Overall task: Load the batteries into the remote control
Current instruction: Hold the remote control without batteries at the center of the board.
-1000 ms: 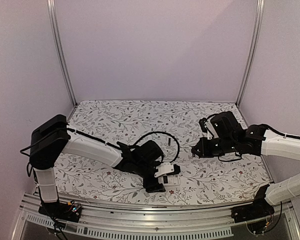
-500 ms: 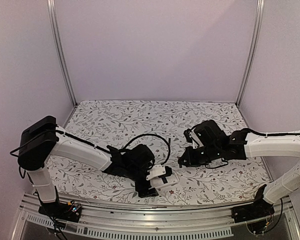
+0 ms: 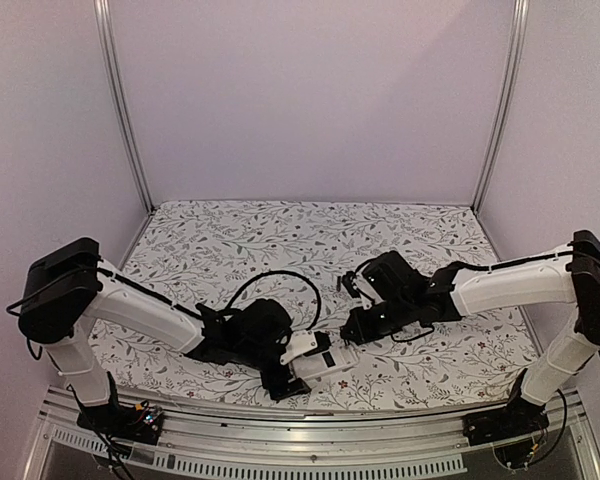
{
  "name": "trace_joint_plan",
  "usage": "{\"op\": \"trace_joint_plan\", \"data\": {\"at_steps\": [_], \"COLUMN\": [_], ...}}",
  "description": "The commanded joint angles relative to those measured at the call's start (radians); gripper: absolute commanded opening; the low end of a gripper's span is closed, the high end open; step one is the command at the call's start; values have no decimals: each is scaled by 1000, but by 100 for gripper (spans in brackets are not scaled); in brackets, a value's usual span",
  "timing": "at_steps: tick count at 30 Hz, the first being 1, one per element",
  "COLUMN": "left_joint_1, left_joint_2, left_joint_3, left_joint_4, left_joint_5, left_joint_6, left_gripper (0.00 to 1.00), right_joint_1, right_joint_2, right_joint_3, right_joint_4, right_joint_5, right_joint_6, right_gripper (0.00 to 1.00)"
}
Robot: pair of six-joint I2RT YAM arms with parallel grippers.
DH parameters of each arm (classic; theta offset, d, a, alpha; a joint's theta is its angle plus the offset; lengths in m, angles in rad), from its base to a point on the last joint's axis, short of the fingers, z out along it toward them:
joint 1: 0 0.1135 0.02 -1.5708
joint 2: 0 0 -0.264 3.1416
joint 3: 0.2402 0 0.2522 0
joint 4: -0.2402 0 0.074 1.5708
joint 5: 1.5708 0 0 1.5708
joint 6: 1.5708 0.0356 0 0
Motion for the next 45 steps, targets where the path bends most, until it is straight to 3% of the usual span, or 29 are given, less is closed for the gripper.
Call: {"op": "trace_joint_plan", "data": {"at_steps": [1,25,45], "left_joint_1": [-18,-38,-42], "left_joint_2": [16,54,100], "left_joint_3": [-49,-74,-62], "left_joint_4": [24,96,130], "left_joint_5": [-23,-80,-76], "left_joint_6": [-16,-19,-15], "left_gripper": [96,89,87], "right_joint_1": [28,100,120], "right_joint_2": [44,70,85], "right_joint_3": [50,-27,-52], "right_joint_4": [8,46,67], "right_joint_5": [38,187,168], "right_joint_6": [-36,60,93], "right_gripper": [0,0,0]}}
